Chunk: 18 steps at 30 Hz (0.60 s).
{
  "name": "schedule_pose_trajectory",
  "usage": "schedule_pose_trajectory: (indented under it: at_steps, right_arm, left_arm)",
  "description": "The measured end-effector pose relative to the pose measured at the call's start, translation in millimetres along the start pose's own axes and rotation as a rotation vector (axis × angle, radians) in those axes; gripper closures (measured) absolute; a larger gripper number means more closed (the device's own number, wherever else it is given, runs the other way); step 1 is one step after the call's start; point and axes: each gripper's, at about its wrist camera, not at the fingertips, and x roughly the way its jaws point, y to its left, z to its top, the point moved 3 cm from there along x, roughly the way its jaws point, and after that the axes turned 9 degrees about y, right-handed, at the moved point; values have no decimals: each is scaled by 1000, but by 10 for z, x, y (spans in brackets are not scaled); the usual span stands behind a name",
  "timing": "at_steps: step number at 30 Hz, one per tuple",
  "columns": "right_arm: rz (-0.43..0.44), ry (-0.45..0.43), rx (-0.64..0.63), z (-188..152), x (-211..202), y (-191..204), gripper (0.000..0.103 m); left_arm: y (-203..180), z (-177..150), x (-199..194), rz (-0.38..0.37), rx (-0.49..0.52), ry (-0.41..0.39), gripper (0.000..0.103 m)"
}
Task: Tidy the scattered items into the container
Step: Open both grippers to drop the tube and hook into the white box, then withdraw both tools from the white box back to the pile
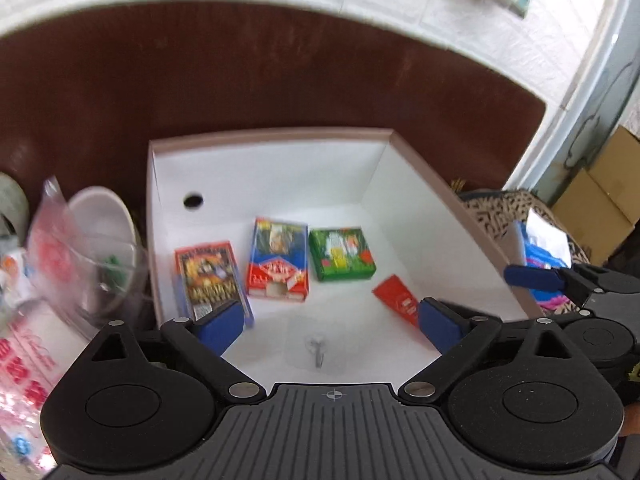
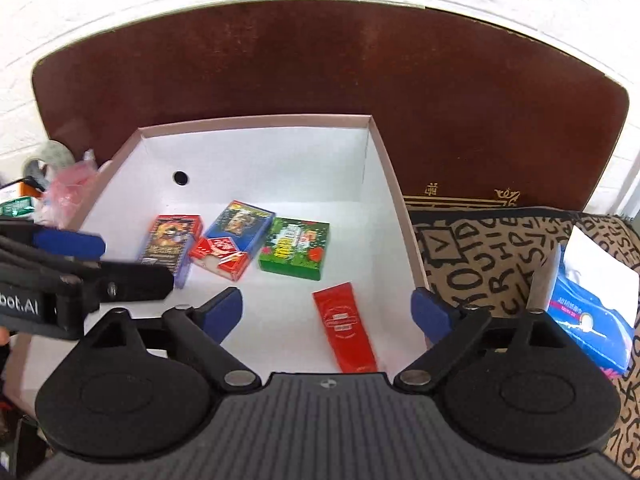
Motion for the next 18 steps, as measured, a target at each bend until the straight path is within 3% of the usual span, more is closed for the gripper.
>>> schedule_pose_trajectory:
  at_steps: [18]
  right_arm:
    - [19,-44,-64,-86,-587,355,2]
  left_arm:
    - [-126,-246,-663,38,46,-81,0]
